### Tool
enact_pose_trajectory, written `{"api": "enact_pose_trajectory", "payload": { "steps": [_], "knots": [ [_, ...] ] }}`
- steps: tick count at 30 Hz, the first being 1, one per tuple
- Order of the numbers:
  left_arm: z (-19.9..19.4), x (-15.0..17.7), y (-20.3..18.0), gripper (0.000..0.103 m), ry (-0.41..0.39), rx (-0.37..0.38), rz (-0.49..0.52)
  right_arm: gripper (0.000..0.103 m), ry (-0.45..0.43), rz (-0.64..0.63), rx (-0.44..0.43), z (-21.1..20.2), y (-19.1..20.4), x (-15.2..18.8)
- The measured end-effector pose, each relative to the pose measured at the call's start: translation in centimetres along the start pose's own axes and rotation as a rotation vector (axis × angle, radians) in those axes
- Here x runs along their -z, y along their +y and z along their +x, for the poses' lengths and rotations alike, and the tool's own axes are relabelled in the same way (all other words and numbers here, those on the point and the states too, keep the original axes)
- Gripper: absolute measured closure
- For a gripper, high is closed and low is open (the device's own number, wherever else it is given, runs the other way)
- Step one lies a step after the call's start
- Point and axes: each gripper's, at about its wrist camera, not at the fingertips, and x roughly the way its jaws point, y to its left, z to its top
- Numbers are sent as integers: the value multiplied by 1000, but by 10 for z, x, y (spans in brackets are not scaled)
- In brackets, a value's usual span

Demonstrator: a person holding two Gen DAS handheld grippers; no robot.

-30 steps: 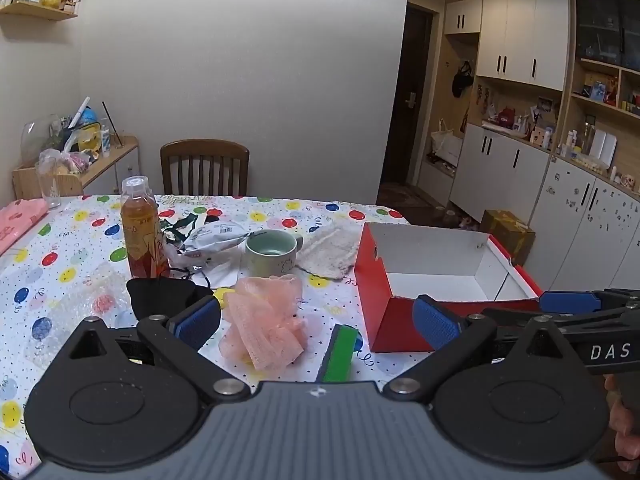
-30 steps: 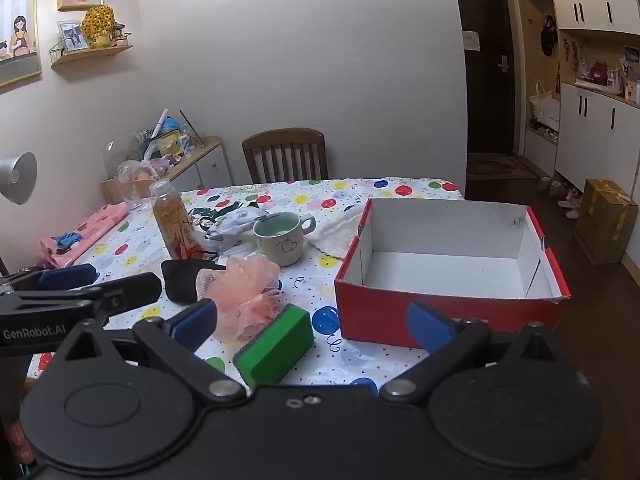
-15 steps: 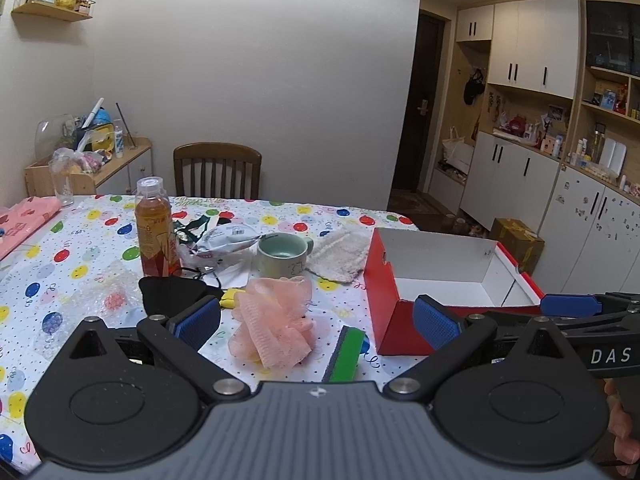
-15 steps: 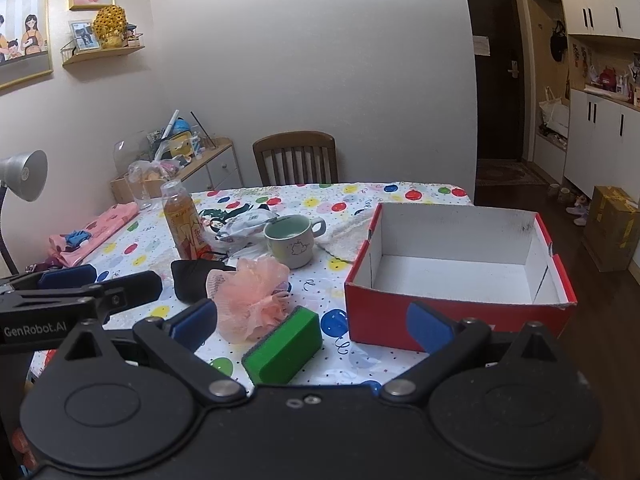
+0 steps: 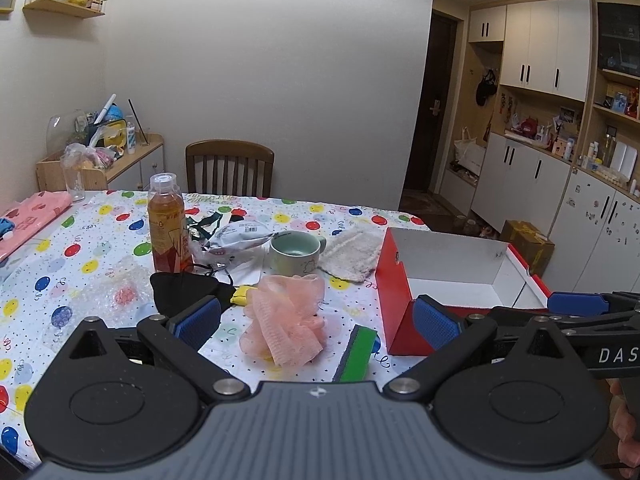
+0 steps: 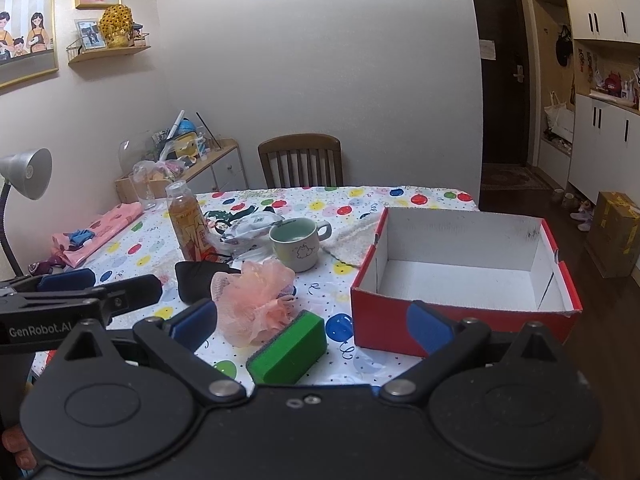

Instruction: Organize soft objects

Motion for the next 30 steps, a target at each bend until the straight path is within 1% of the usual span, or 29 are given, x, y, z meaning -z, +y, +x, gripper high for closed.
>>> {"api": "enact_pose_trajectory", "payload": {
  "steps": [7, 30],
  "knots": [
    [1, 0, 3, 0, -1, 15, -6, 2, 5, 2, -8, 2, 0, -1],
    [6, 2, 7, 0, 0, 32, -21, 2, -1, -2, -1, 3, 5, -2]
  ]
}}
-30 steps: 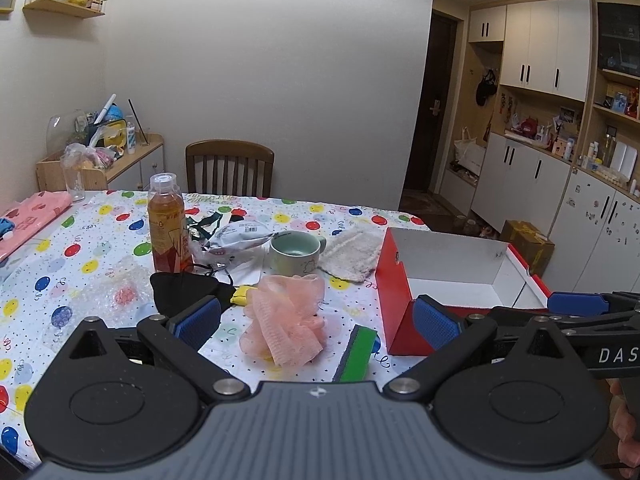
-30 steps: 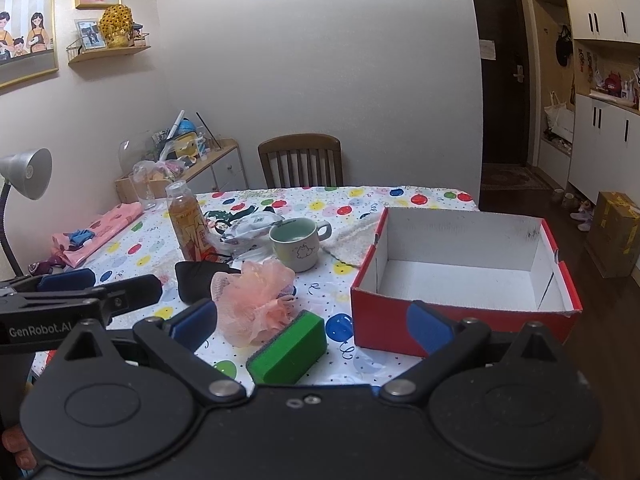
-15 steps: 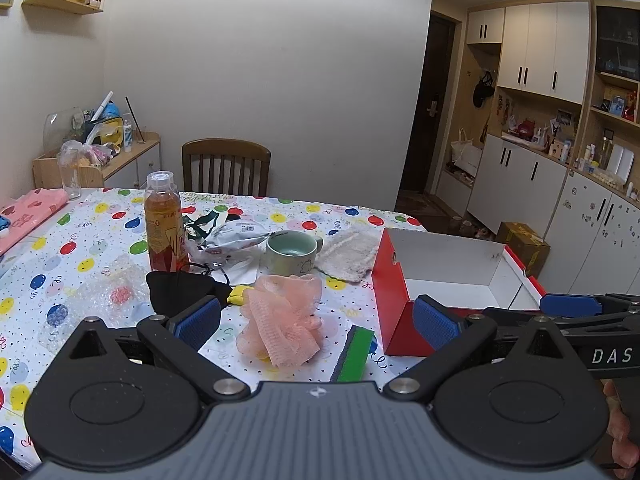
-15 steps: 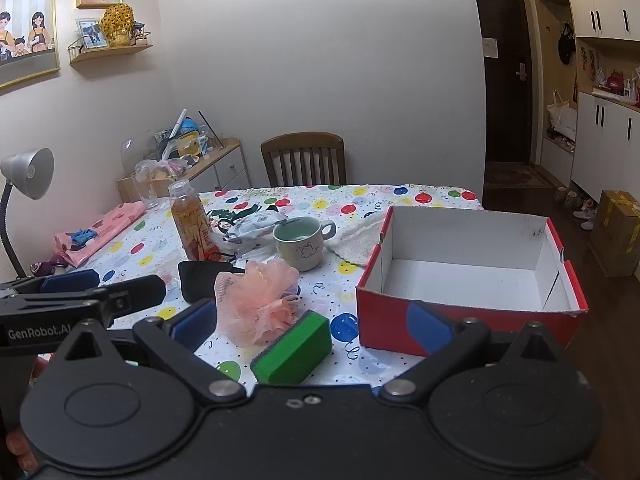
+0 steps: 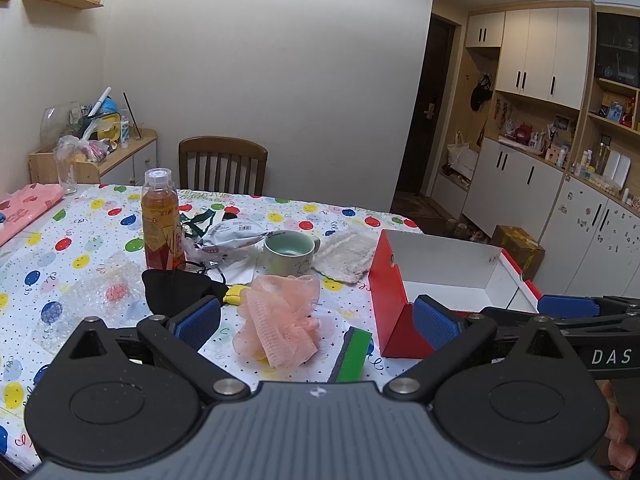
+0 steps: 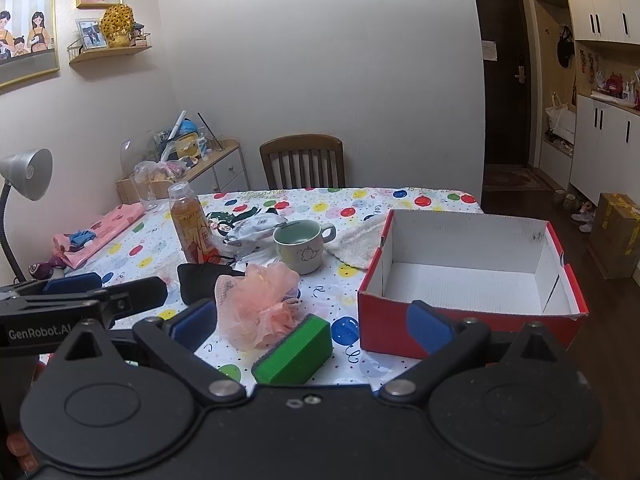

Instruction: Organize soft objects

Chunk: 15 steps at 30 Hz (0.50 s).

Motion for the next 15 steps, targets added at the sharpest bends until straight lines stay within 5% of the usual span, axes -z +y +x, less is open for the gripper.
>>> {"api": "enact_pose_trajectory", "payload": {
  "steps": [15],
  "knots": [
    [13, -2, 18, 0, 0, 7, 34, 2, 8, -6, 24, 16, 14, -1]
  ]
}}
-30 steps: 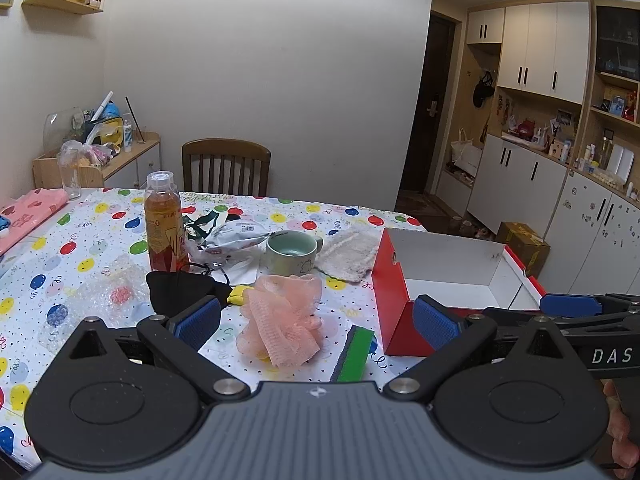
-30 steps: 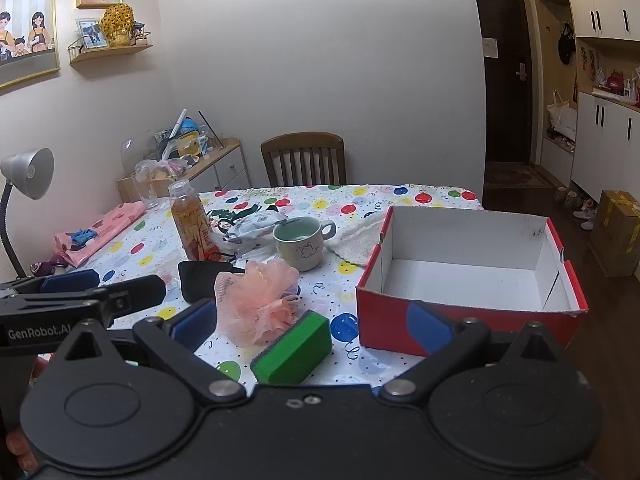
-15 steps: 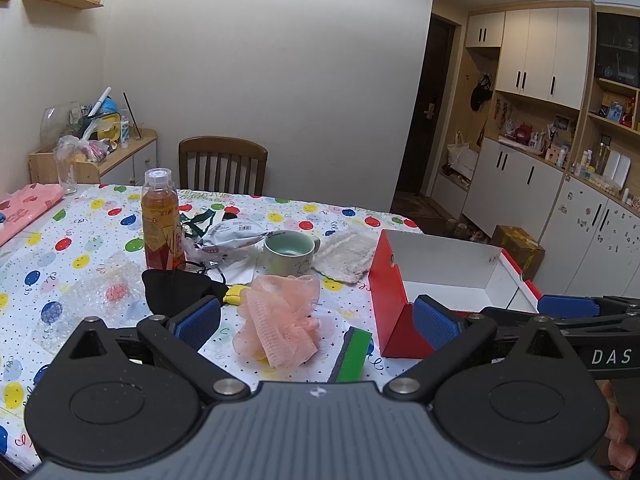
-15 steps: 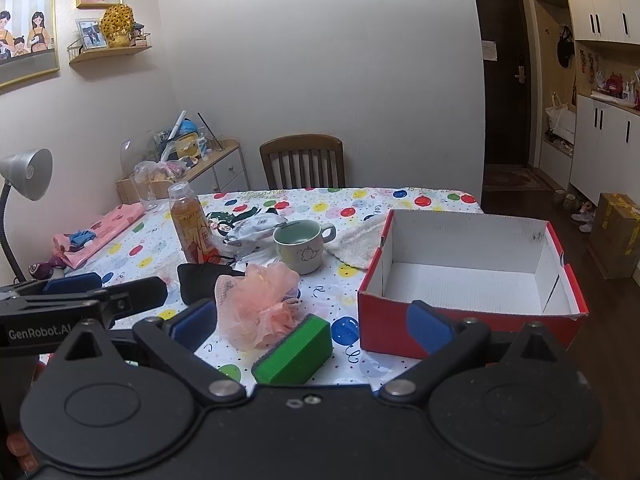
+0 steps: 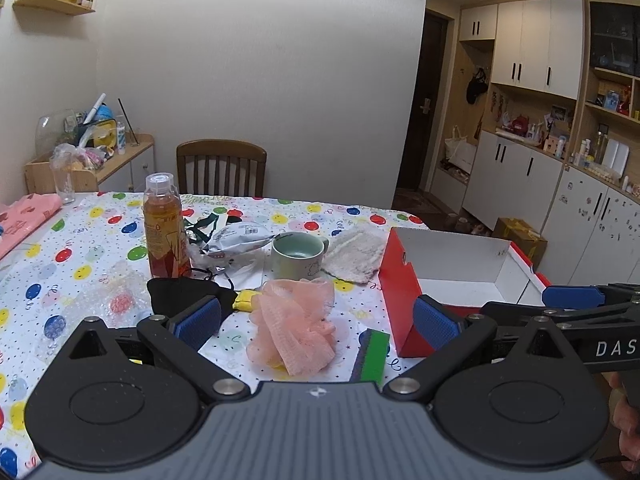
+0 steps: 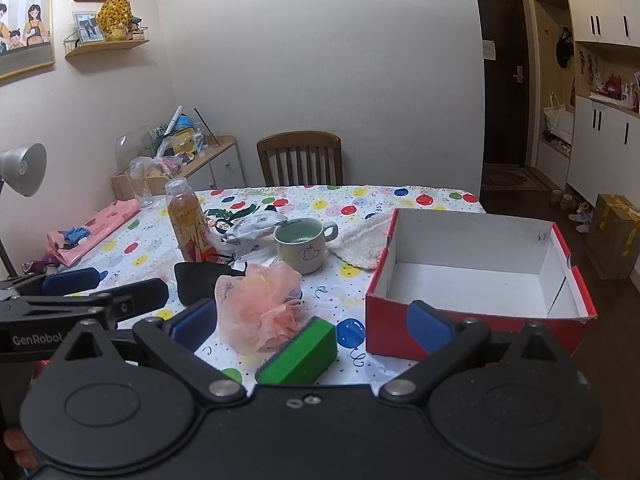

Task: Organize soft objects
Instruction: 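Grasp the green sponge with the right tool while the left tool grasps the bubble wrap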

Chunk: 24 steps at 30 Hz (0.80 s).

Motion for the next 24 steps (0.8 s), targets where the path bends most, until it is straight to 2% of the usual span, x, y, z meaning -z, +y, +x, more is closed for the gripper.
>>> {"api": "enact_pose_trajectory", "payload": {
  "steps": [4, 9, 16, 24],
  "knots": [
    [15, -5, 19, 0, 39, -29, -3, 2, 18, 11, 10, 12, 9, -4],
    [39, -5, 59, 0, 99, -54, -52, 2, 30, 33, 35, 33, 18, -9],
    [75, -3, 116, 0, 128, -101, -3, 5, 59, 23, 115, 66, 22, -14],
    [132, 0, 194, 0, 183, -193, 28, 17, 169, 60, 172, 109, 21, 3]
  ]
}}
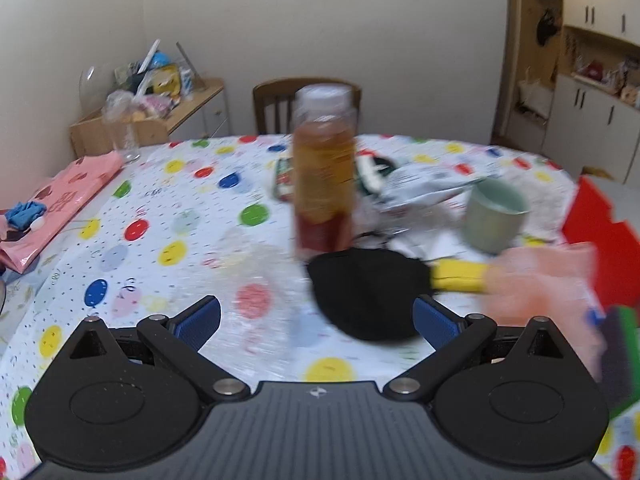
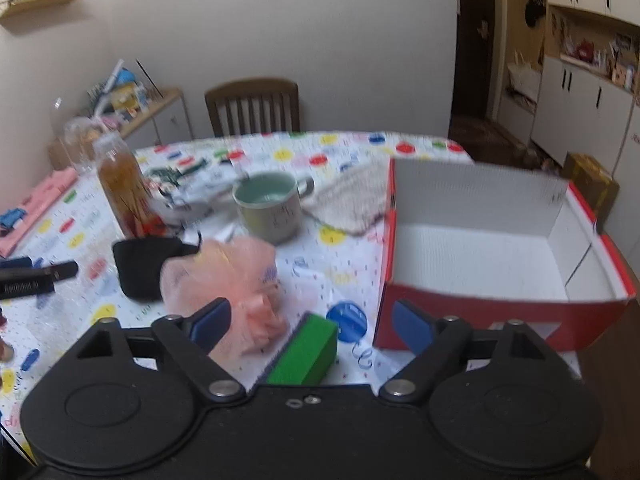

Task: Organize soft objects
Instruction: 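Grasp the green sponge with the right tool while the left tool grasps the bubble wrap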

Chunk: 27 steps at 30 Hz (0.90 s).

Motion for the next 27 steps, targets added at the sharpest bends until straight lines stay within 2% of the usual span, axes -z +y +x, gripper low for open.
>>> {"api": "enact_pose_trajectory", "payload": {
  "steps": [5, 12, 16, 17, 18, 23, 24, 25, 27],
  "knots": [
    [41, -4, 33, 0, 38, -41, 11, 21, 78, 5, 24, 24, 7, 8],
    [93, 1, 55, 1, 126, -67, 10, 28, 172, 65, 32, 55, 12, 15],
    [110, 6, 66, 1, 168, -47, -17, 32, 205, 87, 37, 66, 14, 16],
    [114, 7, 67, 5, 176, -47, -18, 34, 212, 95, 34, 68, 15, 17],
    [116, 8, 70, 13, 183, -46, -25, 35, 219, 103, 29, 70, 15, 17],
    [121, 10, 78, 36, 204, -25, -44, 47, 255, 125, 34, 80, 19, 19],
    [121, 10, 78, 46, 202, -22, -41, 49, 259, 130, 38, 81, 19, 19],
    [121, 8, 78, 50, 202, -19, -41, 52, 260, 135, 40, 81, 19, 19],
    [120, 7, 79, 69, 201, -20, -45, 58, 259, 139, 47, 82, 18, 18]
  ]
}}
